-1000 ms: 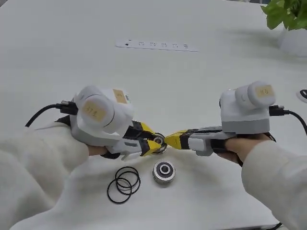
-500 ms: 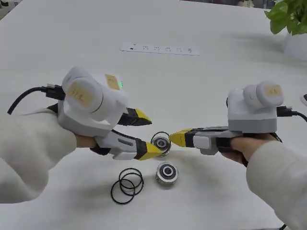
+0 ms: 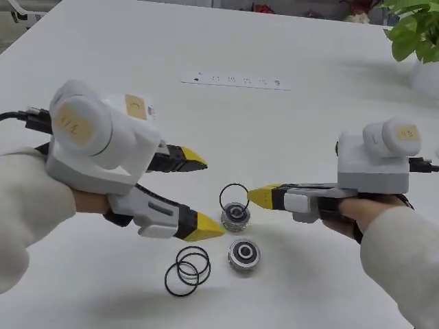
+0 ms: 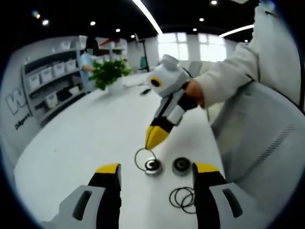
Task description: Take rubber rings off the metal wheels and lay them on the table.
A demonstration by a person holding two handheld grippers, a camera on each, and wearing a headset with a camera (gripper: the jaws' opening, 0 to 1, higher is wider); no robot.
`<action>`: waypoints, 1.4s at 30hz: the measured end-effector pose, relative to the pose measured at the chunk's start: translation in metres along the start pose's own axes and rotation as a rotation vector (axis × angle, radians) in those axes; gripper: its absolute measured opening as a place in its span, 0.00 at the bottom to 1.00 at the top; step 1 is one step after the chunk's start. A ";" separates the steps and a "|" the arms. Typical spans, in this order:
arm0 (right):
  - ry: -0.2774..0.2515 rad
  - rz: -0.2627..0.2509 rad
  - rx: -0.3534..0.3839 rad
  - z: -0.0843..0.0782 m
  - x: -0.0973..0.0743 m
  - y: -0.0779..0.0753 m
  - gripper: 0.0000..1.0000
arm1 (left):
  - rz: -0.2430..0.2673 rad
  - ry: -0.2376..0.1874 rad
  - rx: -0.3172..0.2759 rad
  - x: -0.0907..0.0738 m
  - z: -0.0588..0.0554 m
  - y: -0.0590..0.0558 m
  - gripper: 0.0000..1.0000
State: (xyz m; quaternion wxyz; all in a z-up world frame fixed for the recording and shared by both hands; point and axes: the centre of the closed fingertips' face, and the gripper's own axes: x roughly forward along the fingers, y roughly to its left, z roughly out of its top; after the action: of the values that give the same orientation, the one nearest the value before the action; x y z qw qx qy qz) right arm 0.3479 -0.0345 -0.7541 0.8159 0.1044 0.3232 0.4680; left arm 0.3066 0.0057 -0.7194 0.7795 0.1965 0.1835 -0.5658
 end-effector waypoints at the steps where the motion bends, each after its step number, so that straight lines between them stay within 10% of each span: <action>1: -0.003 0.002 0.001 0.001 0.000 0.001 0.00 | 0.003 -0.003 0.002 -0.003 0.001 0.000 0.63; 28: 0.006 0.120 0.020 0.003 0.001 0.037 0.00 | 0.167 -0.007 -0.011 -0.081 0.000 -0.001 0.84; 42: 0.190 0.232 -0.013 -0.041 0.019 0.070 0.00 | 0.258 -0.003 -0.108 -0.118 -0.028 -0.014 0.86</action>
State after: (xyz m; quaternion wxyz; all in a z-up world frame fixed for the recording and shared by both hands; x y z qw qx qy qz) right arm 0.2805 0.0134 -0.7606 0.7227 0.0907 0.3818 0.5689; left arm 0.2573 0.1113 -0.6845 0.8555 0.1756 0.1857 -0.4504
